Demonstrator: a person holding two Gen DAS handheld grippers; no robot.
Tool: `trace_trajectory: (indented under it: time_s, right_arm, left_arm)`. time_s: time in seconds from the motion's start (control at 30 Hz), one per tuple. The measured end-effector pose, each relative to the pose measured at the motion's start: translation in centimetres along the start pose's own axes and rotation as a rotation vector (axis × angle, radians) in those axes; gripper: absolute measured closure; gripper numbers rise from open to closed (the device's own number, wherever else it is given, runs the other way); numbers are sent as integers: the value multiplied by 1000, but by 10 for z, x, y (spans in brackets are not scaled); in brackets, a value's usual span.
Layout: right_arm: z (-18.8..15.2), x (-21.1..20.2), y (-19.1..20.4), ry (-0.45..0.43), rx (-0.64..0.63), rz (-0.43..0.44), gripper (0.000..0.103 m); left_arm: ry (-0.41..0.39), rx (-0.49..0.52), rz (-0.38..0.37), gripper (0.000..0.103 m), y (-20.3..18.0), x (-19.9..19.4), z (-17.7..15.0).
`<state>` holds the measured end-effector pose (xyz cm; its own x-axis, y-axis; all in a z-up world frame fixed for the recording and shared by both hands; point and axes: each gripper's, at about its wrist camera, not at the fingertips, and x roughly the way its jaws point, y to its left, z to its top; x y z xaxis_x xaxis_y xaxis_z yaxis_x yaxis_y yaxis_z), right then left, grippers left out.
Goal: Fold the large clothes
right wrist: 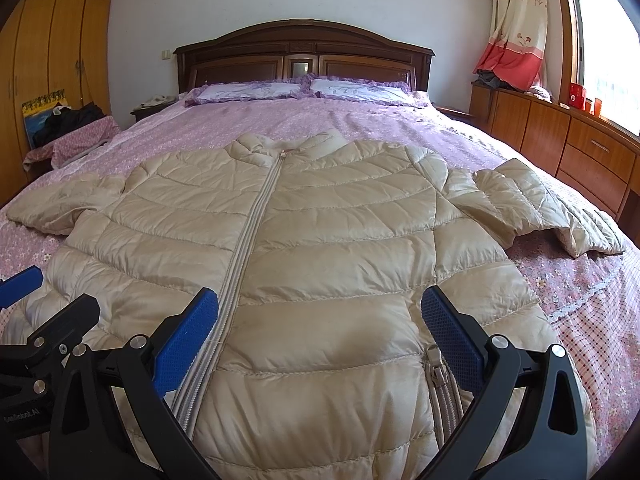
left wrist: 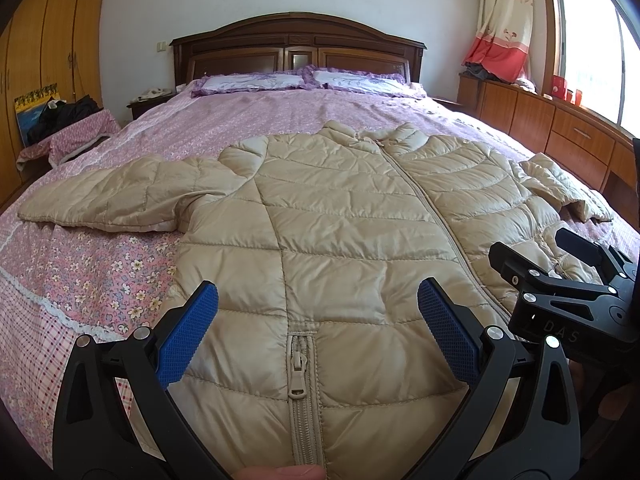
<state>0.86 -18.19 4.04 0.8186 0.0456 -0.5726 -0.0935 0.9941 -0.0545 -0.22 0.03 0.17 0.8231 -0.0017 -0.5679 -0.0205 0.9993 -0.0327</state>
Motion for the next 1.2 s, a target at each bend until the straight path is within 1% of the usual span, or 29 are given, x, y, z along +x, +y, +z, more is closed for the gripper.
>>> trace_trajectory:
  time_s: [1.2]
  right_arm:
    - [1, 1, -1, 4, 2, 2, 5]
  left_arm:
    - [10, -12, 0, 3, 2, 7, -2]
